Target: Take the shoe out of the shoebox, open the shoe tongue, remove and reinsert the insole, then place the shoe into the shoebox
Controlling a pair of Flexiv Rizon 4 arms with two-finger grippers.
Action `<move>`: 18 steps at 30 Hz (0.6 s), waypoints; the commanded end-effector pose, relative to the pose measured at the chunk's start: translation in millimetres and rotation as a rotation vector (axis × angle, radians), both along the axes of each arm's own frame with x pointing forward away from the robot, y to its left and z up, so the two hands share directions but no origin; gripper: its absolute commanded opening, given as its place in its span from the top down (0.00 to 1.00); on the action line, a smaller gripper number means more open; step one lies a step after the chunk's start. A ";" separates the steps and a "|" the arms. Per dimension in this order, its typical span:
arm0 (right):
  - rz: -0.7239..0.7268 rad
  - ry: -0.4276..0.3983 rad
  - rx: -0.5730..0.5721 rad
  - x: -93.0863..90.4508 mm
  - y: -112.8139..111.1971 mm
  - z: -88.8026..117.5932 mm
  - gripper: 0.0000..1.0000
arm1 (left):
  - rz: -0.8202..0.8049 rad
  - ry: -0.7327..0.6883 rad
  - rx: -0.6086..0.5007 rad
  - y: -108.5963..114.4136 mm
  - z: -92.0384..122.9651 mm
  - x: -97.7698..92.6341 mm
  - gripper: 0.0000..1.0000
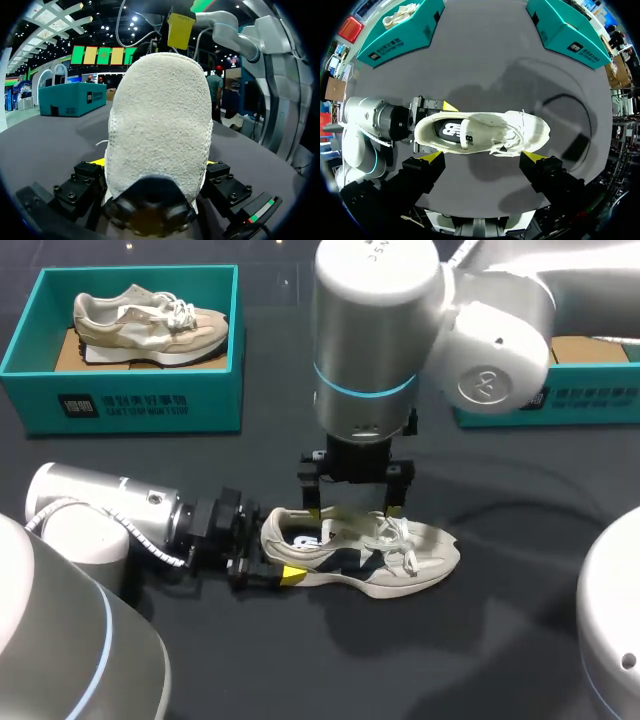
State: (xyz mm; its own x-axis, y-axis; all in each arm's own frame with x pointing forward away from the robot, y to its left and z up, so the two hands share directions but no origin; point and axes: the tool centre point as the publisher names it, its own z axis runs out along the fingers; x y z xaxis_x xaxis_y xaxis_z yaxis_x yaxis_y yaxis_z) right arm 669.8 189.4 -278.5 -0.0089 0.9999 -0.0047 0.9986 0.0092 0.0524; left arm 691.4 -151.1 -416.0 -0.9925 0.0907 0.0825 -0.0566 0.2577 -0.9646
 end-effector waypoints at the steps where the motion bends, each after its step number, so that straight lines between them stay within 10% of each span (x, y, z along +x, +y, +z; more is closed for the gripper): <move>1: -0.030 0.003 -0.195 0.1 15.1 -3.5 0.00 | 0.004 -0.001 0.001 0.4 -1.2 0.2 1.00; 18: -0.057 -0.060 -0.362 3.5 25.9 -26.5 0.00 | 0.004 -0.001 0.001 0.4 -1.2 0.2 1.00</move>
State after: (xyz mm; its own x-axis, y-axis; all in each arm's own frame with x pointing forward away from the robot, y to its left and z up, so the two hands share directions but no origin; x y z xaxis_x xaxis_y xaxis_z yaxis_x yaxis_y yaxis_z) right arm 681.2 205.5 -297.2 -0.0090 0.9840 -0.1777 0.9960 0.0247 0.0862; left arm 691.4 -151.1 -416.0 -0.9925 0.0904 0.0824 -0.0566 0.2579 -0.9645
